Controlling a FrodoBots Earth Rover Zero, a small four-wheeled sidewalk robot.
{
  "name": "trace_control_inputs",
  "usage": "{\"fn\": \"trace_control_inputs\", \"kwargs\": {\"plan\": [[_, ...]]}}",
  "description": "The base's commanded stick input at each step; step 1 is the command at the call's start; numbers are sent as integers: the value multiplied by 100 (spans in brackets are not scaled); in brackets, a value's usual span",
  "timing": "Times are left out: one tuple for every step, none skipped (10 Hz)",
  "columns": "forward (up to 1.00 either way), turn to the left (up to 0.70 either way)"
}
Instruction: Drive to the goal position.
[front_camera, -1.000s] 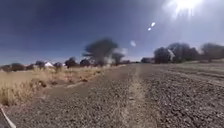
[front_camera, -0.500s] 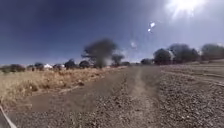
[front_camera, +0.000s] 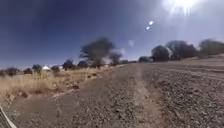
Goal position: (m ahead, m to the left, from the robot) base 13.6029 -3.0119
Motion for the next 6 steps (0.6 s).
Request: {"fn": "trace_control_inputs", "kwargs": {"plan": [[70,0],[70,-13],[70,-26],[70,0],[70,0],[70,0]]}}
